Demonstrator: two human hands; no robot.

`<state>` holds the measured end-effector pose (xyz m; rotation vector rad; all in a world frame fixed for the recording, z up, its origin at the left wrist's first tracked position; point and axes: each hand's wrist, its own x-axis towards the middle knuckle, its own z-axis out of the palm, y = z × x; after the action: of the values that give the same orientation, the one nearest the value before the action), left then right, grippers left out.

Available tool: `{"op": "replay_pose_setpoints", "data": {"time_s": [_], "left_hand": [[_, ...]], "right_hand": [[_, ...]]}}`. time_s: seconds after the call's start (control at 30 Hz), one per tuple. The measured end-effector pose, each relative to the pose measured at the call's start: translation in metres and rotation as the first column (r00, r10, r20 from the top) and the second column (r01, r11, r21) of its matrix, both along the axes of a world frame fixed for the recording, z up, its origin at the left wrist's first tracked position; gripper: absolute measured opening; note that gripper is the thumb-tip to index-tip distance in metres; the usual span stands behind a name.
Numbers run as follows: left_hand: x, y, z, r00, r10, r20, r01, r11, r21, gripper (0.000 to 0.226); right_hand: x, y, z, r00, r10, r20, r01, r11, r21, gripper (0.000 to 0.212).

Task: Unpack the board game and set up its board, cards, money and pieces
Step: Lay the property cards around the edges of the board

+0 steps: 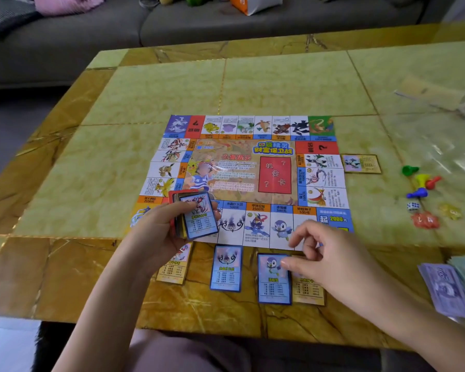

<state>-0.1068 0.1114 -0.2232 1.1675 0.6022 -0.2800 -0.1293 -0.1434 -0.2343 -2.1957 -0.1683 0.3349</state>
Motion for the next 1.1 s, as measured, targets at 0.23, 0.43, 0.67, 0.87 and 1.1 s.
{"op": "replay_pose_setpoints", "data": {"time_s": [0.23,0.43,0.67,0.87,1.1], "left_hand": [[0.001,0.000,0.000,1.000,-0.009,0.023,0.009,1.000,-0.006,0.030],[0.000,0.001,0.001,1.000,0.002,0.015,-0.002,1.000,0.009,0.027],[0.000,0.001,-0.001,1.000,-0.008,0.011,0.008,1.000,0.018,0.029],[0.000,0.001,-0.001,1.000,-0.019,0.006,0.019,0.999,0.032,0.031],[-0.001,-0.002,0.002,0.999,-0.040,0.017,0.039,0.999,0.022,0.023]], "right_hand": [[0.001,-0.002,0.008,0.974,0.178,0.143,-0.176,0.984,-0.022,0.017],[0.003,0.001,-0.001,0.961,0.272,0.055,-0.268,0.961,-0.071,0.036],[-0.003,0.001,-0.008,0.959,0.281,0.046,-0.274,0.955,-0.115,0.034],[-0.002,0.000,-0.010,0.964,0.260,0.058,-0.251,0.958,-0.136,0.036],[-0.002,-0.004,-0.010,0.969,0.236,0.072,-0.224,0.965,-0.139,0.037]]}}
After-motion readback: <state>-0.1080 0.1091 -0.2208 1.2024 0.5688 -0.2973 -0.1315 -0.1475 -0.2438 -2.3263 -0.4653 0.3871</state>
